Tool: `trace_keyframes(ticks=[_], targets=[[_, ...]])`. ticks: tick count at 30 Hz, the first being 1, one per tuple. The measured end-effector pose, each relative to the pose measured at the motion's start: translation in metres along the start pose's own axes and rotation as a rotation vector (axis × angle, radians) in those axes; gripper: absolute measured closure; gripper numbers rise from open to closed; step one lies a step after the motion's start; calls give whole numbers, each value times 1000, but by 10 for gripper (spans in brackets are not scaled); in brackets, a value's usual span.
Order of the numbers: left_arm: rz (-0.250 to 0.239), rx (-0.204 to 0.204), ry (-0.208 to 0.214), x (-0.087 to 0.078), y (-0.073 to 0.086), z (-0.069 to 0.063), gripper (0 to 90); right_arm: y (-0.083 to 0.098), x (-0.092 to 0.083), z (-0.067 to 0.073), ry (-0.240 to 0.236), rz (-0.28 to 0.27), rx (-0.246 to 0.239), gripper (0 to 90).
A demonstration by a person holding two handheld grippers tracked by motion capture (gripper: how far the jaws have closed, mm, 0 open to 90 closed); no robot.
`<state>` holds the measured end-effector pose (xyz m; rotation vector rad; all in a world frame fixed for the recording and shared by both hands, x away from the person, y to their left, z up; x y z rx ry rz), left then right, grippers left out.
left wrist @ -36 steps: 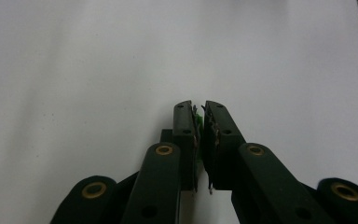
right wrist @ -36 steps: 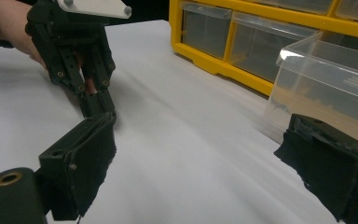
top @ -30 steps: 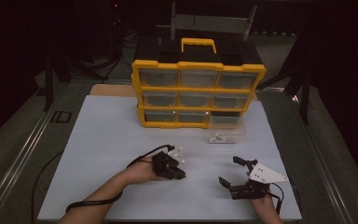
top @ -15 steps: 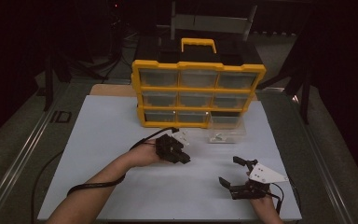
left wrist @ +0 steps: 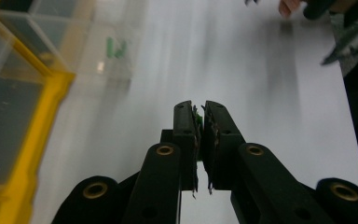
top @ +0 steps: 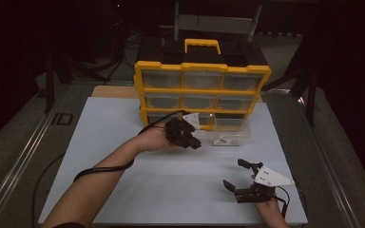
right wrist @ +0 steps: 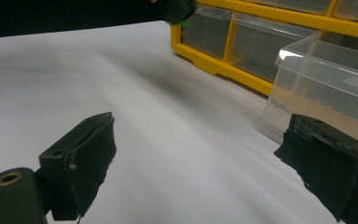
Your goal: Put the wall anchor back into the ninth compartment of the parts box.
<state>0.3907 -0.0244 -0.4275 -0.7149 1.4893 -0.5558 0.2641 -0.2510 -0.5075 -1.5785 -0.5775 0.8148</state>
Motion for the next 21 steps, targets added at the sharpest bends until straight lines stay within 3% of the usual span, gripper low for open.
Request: trace_keyframes(ticks=[13,21], targets=[[-63,5,-23,-8,-42,25,848,0,-1,0,2,-1,0,90],[-84,18,-30,-2,-65,34,847,0,0,-1,3,0,-1,90]])
Point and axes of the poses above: each handheld gripper's, and its own axes: x roughly forward along the jaws, y roughly out of its underside, z roughly to its left, the point moved 4 cm from there along x, roughly forward along the jaws, and after that the axes turned 7 degrees about -z, right-handed, at the moved point
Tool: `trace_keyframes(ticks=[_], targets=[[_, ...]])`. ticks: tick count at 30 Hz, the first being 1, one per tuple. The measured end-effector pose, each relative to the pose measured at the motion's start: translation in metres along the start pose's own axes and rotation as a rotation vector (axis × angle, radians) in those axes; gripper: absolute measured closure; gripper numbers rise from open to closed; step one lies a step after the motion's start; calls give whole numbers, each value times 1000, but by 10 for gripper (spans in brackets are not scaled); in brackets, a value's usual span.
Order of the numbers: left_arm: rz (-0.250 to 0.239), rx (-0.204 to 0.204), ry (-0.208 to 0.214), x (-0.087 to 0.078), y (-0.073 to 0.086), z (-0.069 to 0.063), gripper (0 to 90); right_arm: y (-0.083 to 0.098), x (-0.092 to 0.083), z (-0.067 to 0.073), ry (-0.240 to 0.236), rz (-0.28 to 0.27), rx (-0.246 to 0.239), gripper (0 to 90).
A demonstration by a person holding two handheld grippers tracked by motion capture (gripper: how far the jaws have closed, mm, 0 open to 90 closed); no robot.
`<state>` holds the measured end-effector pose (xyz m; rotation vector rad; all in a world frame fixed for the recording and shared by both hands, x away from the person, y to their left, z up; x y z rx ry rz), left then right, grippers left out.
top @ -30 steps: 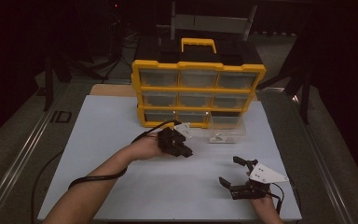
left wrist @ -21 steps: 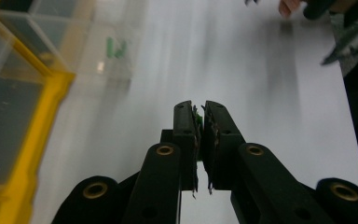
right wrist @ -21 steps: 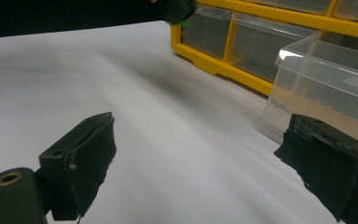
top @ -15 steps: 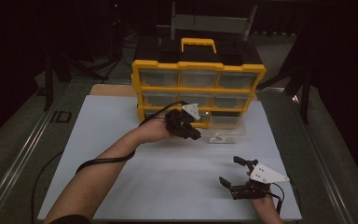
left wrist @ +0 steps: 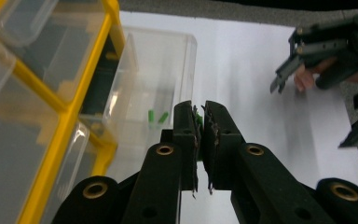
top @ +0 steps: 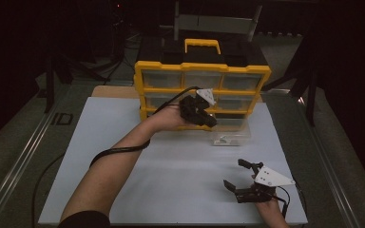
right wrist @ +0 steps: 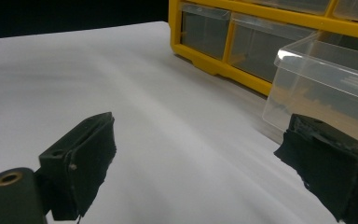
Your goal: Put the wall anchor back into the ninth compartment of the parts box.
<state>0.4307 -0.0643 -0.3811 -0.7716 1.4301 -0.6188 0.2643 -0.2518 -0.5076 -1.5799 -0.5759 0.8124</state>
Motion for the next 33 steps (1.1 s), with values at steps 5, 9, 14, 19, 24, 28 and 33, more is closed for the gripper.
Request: trace_keyframes(ticks=[5,9,14,19,24,28,33], targets=[[-15,-5,-10,6,-16,4,847,0,0,0,1,1,-3,90],[-45,-2,-5,12,-29,6,847,0,-1,-1,0,-1,2,90],[-87,-8,14,22,-41,7,846,0,-1,-1,0,-1,1,90],[-116,-19,18,33,-45,12,846,0,-1,-1,4,-5,6,90],[-144,-45,19,43,-49,16,846,0,-1,-2,10,-1,6,90],[-159,-54,13,51,-51,18,846,0,-1,-1,7,-5,9,90],[-157,-77,8,62,-48,18,845,-1,-1,-1,7,-8,6,90]])
Point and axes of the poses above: each handheld gripper's, and its own axes: x roughly forward along the jaws, y roughly out of its underside, z roughly to its left, the point moved 4 cm from there along x, roughly forward along the jaws, and after that the axes turned 7 degrees about -z, right-handed, at the moved point
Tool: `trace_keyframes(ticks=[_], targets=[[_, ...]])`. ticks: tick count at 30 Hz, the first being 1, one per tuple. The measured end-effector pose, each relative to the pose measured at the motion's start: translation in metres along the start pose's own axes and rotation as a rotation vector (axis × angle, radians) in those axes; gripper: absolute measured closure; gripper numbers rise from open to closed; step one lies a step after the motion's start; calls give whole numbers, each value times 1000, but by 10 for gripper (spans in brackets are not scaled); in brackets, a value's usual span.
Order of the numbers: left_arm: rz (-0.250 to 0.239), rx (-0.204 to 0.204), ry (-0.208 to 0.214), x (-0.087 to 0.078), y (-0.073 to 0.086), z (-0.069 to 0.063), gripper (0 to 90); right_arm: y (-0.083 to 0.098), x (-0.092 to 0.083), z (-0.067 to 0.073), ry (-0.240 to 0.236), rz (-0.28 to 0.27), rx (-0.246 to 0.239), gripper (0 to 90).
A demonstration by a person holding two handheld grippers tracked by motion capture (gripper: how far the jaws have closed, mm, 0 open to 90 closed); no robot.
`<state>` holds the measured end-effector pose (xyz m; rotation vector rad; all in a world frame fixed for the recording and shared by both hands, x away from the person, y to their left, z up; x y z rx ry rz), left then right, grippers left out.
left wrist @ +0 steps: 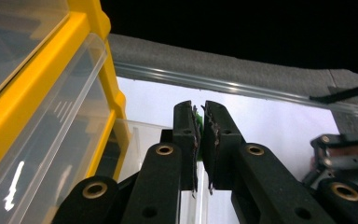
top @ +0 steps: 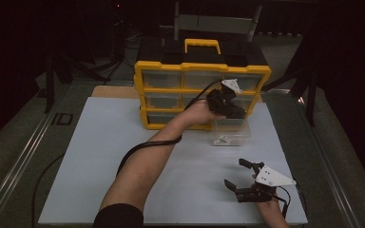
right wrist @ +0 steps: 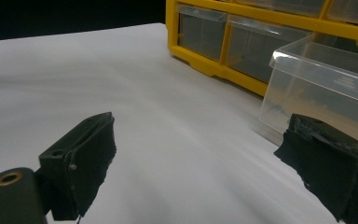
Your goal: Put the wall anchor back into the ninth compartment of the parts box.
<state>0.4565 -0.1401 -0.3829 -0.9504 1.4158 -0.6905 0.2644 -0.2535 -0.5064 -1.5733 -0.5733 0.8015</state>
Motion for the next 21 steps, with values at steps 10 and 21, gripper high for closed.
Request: trace_keyframes(ticks=[10,21], targets=[[152,-23,-56,23,18,4,845,0,-1,0,-3,-2,-6,90],[192,-48,-76,27,27,8,703,0,-1,-1,-2,0,0,90]])
Point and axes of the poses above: each handheld gripper's, and its own axes: x roughly forward along the jaws, y roughly out of its underside, z roughly to its left, the point moved 4 cm from there along x, roughly forward along the jaws, and after that the axes turned 7 degrees about -z, right-handed, at the moved point
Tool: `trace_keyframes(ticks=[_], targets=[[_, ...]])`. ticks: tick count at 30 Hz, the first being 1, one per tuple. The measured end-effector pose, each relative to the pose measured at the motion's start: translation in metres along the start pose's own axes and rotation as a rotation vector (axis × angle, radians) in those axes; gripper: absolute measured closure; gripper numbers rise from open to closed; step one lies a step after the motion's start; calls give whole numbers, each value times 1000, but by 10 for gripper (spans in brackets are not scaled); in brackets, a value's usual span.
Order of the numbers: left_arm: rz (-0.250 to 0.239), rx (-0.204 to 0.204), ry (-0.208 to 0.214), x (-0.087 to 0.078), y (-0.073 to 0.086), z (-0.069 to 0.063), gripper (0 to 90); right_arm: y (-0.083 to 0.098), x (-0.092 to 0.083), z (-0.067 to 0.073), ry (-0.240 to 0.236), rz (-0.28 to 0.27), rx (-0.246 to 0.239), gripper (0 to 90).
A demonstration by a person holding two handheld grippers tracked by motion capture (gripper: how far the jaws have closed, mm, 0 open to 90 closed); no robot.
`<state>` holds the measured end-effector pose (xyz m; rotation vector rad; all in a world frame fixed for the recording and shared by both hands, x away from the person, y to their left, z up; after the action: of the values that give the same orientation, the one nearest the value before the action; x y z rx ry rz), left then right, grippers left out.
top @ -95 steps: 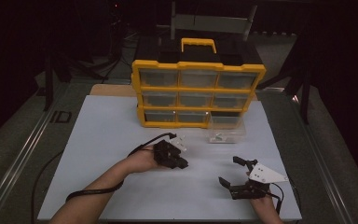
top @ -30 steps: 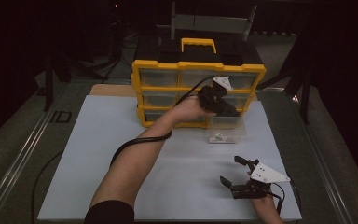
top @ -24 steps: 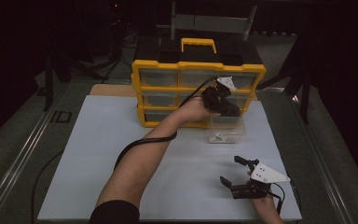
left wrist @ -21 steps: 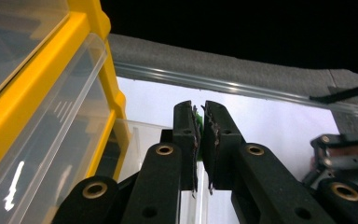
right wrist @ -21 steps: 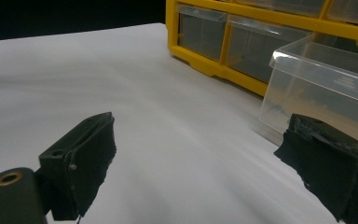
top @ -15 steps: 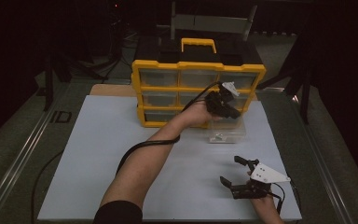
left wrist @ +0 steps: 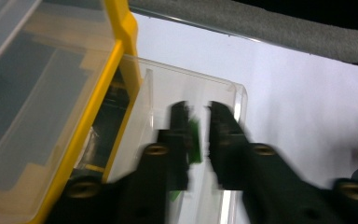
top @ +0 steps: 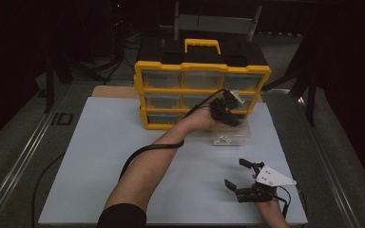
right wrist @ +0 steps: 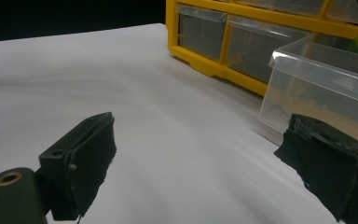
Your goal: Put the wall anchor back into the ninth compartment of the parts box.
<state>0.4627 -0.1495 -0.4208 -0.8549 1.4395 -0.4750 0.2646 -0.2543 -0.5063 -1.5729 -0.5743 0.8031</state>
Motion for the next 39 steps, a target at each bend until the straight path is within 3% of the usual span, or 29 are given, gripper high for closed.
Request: trace_keyframes(ticks=[16,20,21,24,29,39], targets=[[-43,14,-2,-40,11,-13,333,0,0,0,4,2,-3,90],[-60,-11,38,-55,21,-15,138,0,0,0,4,3,-2,90],[-67,-23,38,-58,22,-15,133,0,0,0,4,3,-3,90],[-79,-46,73,-67,28,-15,9,0,0,0,4,4,-3,90],[-83,-48,61,-80,44,-18,1,1,0,0,4,8,-2,90],[-164,-46,40,-115,73,-20,2,1,1,1,6,10,-3,90]])
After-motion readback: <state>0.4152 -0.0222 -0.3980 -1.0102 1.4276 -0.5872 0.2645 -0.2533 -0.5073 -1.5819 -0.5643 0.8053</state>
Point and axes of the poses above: each handheld gripper's, and its own axes: x roughly forward along the jaws, y roughly out of its underside, z roughly to its left, the point moved 4 cm from there along x, roughly forward along the jaws, and after that the axes turned 7 degrees about -z, right-handed, at the moved point
